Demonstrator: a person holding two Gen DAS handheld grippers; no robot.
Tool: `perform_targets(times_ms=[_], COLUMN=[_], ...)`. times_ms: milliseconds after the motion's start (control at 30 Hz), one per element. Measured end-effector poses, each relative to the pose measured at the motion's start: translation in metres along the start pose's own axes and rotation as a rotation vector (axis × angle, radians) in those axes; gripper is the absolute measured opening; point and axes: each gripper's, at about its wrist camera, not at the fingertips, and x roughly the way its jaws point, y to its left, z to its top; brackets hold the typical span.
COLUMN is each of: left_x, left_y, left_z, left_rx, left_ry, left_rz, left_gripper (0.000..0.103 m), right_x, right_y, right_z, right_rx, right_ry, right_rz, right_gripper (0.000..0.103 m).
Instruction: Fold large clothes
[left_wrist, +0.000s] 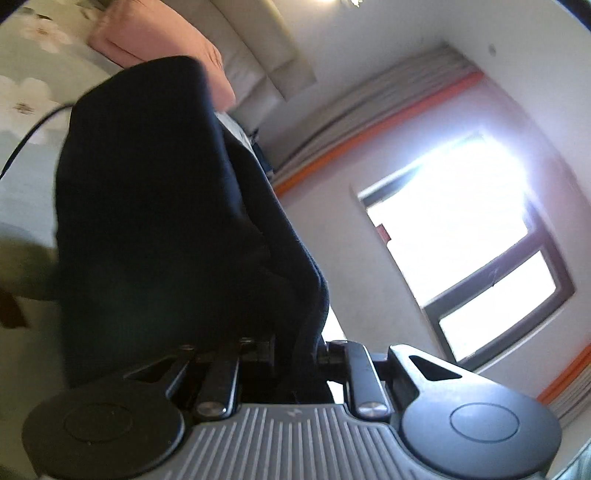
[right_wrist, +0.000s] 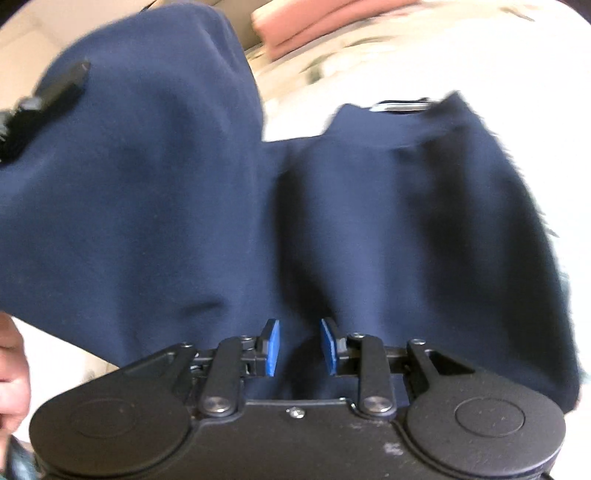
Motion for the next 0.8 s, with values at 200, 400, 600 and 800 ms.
perform_targets(times_ms=[200, 400, 600, 800], left_x=[0.088, 0.162, 0.195, 0.232], left_y=[-0.015, -0.012, -0.013, -0.024], left_z=[-0.029, -0.062, -0.066, -0.09], left_rx=[0.075, 0.159, 0.165, 0.351], left_ry=[0.145, 0.237, 0.242, 0.28], left_rz=[0.13, 0.253, 0.3, 0.428], left_gripper=[0.018, 0.018, 0.018, 0.033], right_x=[-0.048, -0.082, -0.105, -0.09], right_y=[-0.069, -0.124, -0.117, -0.073], right_z=[-0.001, 0.0, 0.03, 0.082], right_rx=[0.105, 0.124, -0.015, -0.247], right_ry=[-0.036, -0.066, -0.152, -0.212], right_rz=[-0.12, -0.247, -0.326, -0.327], right_gripper=[0.034, 0.034, 0.034, 0.034])
